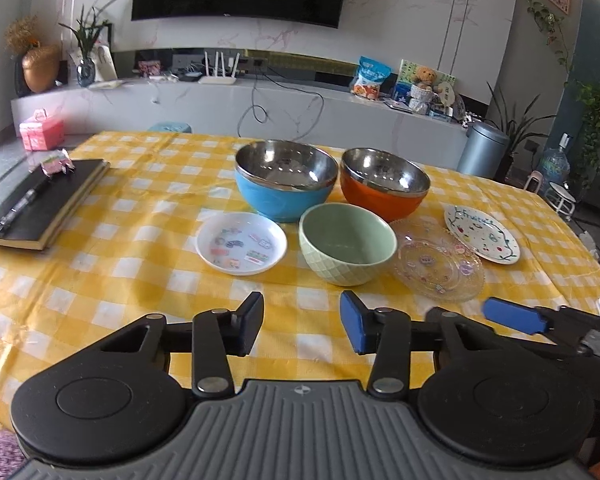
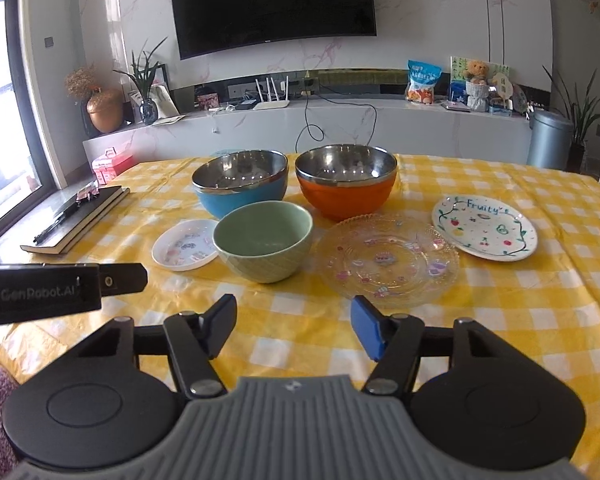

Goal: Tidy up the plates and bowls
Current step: 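Open both grippers and move them toward the clear glass plate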

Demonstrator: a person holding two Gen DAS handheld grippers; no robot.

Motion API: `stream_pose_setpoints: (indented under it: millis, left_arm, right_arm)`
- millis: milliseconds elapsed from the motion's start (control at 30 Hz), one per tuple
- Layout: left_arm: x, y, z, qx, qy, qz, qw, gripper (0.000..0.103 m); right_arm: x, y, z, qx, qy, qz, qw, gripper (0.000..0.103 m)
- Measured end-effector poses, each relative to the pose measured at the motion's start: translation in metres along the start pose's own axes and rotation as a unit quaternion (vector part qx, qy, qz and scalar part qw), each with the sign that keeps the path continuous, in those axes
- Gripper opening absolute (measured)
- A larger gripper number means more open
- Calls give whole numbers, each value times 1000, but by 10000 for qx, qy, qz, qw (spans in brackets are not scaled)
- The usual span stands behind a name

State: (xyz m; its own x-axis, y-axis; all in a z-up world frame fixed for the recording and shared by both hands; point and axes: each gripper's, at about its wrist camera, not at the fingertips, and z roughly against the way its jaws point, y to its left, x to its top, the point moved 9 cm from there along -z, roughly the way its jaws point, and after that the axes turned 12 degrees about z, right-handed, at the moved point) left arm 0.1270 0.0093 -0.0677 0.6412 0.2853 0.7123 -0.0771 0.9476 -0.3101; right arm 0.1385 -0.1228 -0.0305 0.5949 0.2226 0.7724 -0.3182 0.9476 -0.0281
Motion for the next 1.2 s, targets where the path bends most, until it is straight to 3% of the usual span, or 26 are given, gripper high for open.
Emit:
stream_pose_setpoints:
  millis: [233,333,600,767,1033,1200]
  left_arm:
    - [-10,-22,-25,-359,253,99,9990,50]
    - [-14,-32,-37,-542,322,410,9972,49]
    - [-15,-53,-70,-412,344,697,9961,50]
    - [-21,-67,-95,-565,596,1083,9907,50]
    - [-22,-80,-119,-456,547,1184,9904,50]
    - [-22,-78,-131,-431,584,1351,9882,50]
  right_arm:
    - [-8,-23,-24,-270,227,-185,9992,50]
    - [-14,-42,-30,-413,301,-302,9982,50]
    - [-20,-96,-43,-734,323,-725,9941,50]
    - [-22,-119,-54,-826,365,-916,9917,50]
    - [-20,-144,-74,-784,350,-1207,9890,50]
    - [-14,-152,-88,-703,320,-1364,9876,42]
